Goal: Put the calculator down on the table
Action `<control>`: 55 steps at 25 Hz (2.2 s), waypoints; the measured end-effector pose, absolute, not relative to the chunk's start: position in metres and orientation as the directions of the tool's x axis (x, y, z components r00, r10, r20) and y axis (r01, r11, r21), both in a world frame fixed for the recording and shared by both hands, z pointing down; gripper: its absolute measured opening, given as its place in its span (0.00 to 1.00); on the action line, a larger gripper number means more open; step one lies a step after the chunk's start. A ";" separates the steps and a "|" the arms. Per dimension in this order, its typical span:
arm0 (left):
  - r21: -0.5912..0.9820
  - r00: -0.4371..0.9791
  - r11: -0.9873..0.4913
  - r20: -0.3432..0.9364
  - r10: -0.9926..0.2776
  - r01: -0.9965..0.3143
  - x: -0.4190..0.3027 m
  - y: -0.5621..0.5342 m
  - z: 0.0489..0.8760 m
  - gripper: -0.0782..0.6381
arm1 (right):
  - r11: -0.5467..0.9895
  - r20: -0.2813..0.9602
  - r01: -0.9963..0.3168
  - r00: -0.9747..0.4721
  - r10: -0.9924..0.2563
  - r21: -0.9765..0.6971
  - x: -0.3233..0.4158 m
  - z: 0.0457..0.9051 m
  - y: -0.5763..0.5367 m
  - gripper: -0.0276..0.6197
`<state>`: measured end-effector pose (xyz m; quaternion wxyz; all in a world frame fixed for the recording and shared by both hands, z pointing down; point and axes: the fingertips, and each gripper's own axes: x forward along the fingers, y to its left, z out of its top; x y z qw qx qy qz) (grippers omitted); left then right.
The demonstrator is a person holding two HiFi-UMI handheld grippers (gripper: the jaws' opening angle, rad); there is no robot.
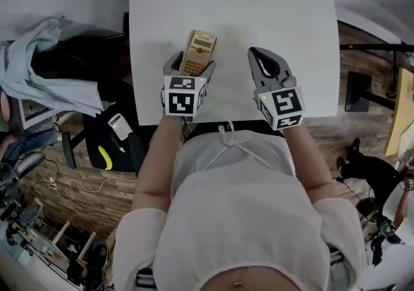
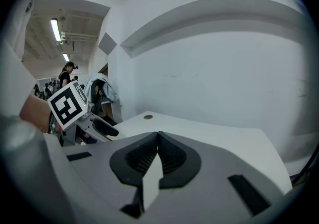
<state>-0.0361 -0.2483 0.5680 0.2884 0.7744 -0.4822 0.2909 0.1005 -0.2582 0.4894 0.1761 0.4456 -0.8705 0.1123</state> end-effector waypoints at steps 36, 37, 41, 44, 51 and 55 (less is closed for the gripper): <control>0.017 0.542 -0.542 0.044 -0.839 -0.840 0.013 -0.214 0.297 0.13 | 0.632 0.062 -0.769 -0.629 -0.775 0.101 0.164 0.336 -0.230 0.05; 0.015 0.539 -0.539 0.044 -0.841 -0.842 0.013 -0.213 0.296 0.13 | 0.630 0.061 -0.770 -0.627 -0.776 0.099 0.165 0.336 -0.229 0.05; -0.009 0.542 -0.543 0.050 -0.839 -0.839 0.020 -0.211 0.295 0.13 | 0.617 0.063 -0.784 -0.613 -0.787 0.077 0.173 0.336 -0.227 0.04; -0.013 0.546 -0.548 0.051 -0.836 -0.837 0.025 -0.209 0.294 0.13 | 0.611 0.065 -0.788 -0.607 -0.792 0.079 0.178 0.335 -0.226 0.04; -0.010 0.550 -0.551 0.063 -0.833 -0.834 0.032 -0.207 0.298 0.13 | 0.607 0.060 -0.792 -0.604 -0.795 0.070 0.185 0.334 -0.226 0.04; -0.011 0.546 -0.547 0.066 -0.835 -0.837 0.032 -0.209 0.300 0.13 | 0.601 0.057 -0.797 -0.598 -0.799 0.065 0.186 0.335 -0.227 0.04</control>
